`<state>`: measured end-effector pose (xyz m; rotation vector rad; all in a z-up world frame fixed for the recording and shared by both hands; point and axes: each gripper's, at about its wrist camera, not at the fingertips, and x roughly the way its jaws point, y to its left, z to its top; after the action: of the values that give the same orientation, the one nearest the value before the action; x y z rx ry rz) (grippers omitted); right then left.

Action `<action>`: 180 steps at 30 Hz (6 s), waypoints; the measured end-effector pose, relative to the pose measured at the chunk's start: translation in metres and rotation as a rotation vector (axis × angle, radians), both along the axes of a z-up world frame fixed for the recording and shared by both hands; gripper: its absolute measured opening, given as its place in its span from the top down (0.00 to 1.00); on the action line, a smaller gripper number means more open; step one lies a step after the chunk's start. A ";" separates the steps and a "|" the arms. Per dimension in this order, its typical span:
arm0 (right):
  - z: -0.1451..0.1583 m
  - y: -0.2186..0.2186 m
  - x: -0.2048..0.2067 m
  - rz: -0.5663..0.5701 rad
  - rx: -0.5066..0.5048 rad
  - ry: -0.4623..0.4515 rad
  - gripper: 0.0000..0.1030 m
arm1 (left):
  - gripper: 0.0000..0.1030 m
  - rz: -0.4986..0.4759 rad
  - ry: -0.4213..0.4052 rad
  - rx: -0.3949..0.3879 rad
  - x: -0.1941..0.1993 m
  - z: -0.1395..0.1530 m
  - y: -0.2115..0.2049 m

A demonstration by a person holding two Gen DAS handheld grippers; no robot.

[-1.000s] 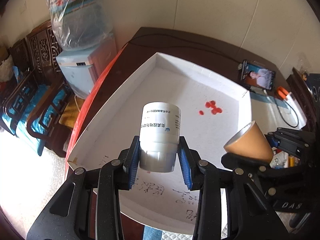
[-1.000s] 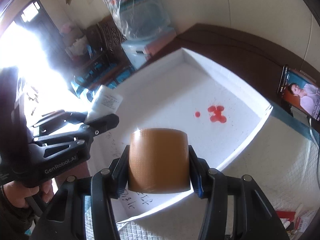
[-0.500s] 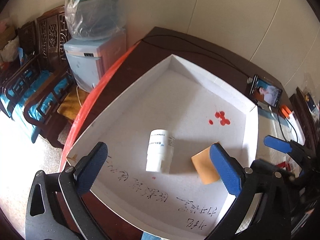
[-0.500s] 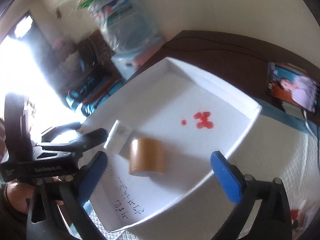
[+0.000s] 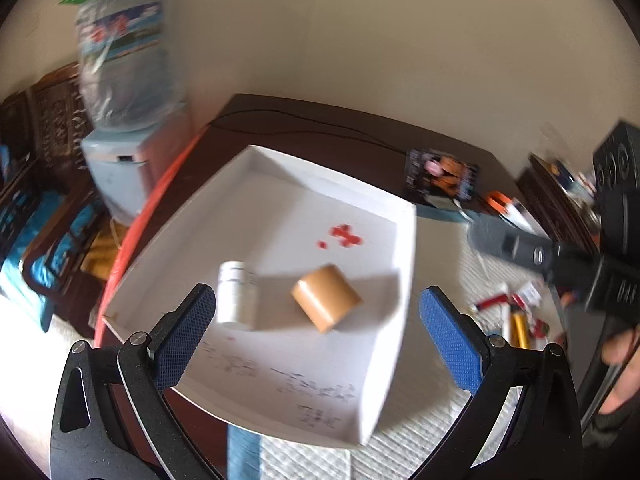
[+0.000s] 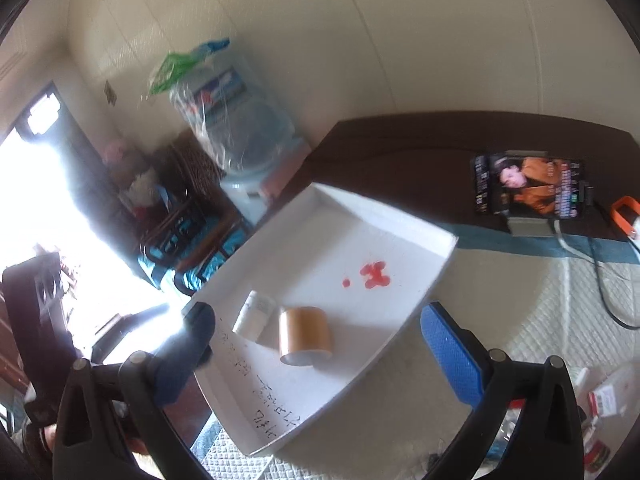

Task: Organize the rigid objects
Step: 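Open both grippers to drop the bottle and tape roll into the tray, then grasp the blue-capped white marker with the left gripper while the right grasps the red-capped jar, then carry the marker and the red-capped jar over the white tray, then open both grippers to release the marker and jar into the tray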

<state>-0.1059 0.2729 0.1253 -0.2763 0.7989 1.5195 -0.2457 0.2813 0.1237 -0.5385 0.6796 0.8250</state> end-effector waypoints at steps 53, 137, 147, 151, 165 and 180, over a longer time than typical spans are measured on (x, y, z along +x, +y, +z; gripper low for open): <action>-0.096 -0.157 0.146 -0.136 -0.270 -0.236 0.39 | 0.20 -0.679 0.288 -0.174 0.122 -0.105 -0.179; 0.182 -0.061 -0.008 0.194 0.413 -0.188 0.55 | 0.86 0.073 -0.102 0.364 -0.049 0.179 -0.021; 0.079 0.023 -0.014 0.170 0.113 -0.041 0.55 | 0.86 0.098 -0.010 0.184 -0.033 0.098 0.023; 0.029 0.036 -0.013 0.157 -0.008 -0.038 0.55 | 0.86 0.094 0.008 0.063 -0.024 0.052 0.039; -0.064 0.061 -0.018 0.126 -0.280 0.018 0.55 | 0.86 0.041 0.043 -0.241 0.007 -0.058 0.053; -0.054 0.047 -0.016 0.078 -0.204 0.009 0.00 | 0.00 0.165 0.050 -0.185 -0.020 -0.057 0.057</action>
<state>-0.1220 0.3199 0.0709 -0.4562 0.9616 1.5148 -0.2657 0.3382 0.0666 -0.7511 0.7692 0.9374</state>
